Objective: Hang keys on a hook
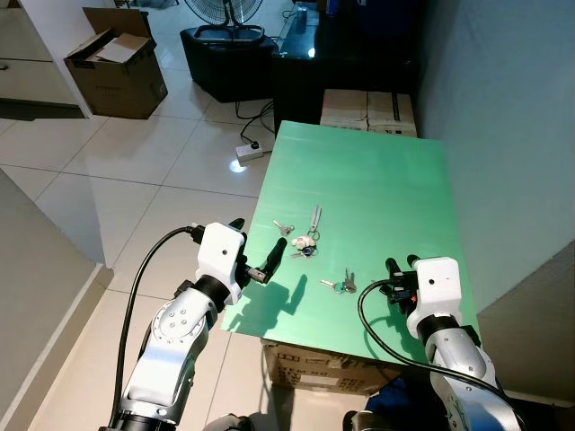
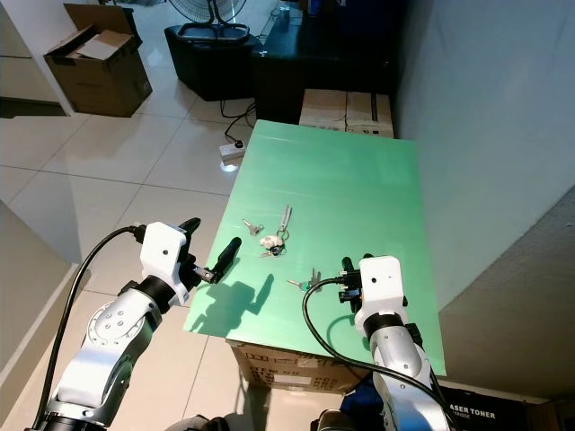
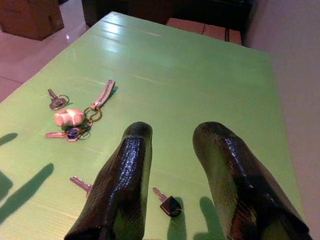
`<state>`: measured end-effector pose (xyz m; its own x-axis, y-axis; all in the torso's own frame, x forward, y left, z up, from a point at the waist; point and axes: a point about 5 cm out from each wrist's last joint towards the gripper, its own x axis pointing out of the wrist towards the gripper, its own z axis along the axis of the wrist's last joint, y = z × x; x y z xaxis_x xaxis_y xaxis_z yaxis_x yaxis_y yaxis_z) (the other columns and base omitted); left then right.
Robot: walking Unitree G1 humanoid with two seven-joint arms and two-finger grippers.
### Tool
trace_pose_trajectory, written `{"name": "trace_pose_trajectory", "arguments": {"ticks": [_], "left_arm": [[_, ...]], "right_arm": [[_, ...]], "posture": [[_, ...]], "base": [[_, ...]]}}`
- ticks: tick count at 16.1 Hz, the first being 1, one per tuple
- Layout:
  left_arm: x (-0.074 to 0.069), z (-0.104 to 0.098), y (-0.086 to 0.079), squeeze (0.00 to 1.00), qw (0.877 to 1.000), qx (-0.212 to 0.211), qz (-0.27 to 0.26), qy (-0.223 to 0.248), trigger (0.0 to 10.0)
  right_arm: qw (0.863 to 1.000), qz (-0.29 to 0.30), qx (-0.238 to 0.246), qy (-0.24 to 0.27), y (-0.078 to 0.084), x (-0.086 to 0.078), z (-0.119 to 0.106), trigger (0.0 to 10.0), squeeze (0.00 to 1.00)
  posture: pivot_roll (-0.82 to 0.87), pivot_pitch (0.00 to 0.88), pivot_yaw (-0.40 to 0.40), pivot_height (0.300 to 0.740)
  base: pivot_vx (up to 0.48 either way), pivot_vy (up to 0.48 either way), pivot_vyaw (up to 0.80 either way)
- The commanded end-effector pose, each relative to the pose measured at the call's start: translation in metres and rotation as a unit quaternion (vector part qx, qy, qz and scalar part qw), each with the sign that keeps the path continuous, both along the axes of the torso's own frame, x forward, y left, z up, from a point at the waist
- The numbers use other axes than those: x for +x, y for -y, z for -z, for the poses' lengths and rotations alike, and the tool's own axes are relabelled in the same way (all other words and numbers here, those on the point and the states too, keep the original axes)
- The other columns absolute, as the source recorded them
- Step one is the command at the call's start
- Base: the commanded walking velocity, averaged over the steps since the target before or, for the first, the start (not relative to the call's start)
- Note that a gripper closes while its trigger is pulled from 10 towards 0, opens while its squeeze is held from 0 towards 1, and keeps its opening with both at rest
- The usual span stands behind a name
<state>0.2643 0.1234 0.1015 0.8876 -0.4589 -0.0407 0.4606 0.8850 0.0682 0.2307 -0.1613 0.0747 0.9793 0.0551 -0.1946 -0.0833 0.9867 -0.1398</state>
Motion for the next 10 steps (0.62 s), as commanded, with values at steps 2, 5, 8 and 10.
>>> {"name": "trace_pose_trajectory", "arguments": {"ticks": [2, 5, 8, 10], "left_arm": [[-0.0015, 0.0036, -0.0012, 0.0, 1.0, 0.003, -0.004, -0.006, 10.0], [-0.0015, 0.0036, -0.0012, 0.0, 1.0, 0.003, -0.004, -0.006, 10.0], [-0.0103, 0.0043, 0.0034, 1.0, 0.998, -0.046, 0.04, -0.014, 10.0], [-0.0101, 0.0028, 0.0036, 1.0, 0.997, -0.062, 0.05, -0.017, 10.0]], "right_arm": [[1.0, 0.0, -0.002, -0.011, 0.0007, -0.0026, 0.0032, 10.0, 0.0], [1.0, 0.0, -0.002, -0.011, 0.0007, -0.0026, 0.0032, 10.0, 0.0], [1.0, -0.022, 0.002, 0.011, -0.0018, -0.0061, 0.0001, 10.0, 0.84], [1.0, -0.02, 0.006, 0.005, 0.001, -0.0063, 0.0007, 10.0, 1.0]], "posture": [[-0.16, 0.1, 0.046, 0.74], [-0.16, 0.1, 0.046, 0.74], [-0.18, 0.097, 0.052, 0.74], [-0.18, 0.1, 0.054, 0.74]], "base": [[0.0, 0.0, 0.0], [0.0, 0.0, 0.0], [0.0, 0.0, 0.0], [0.0, 0.0, 0.0]]}}
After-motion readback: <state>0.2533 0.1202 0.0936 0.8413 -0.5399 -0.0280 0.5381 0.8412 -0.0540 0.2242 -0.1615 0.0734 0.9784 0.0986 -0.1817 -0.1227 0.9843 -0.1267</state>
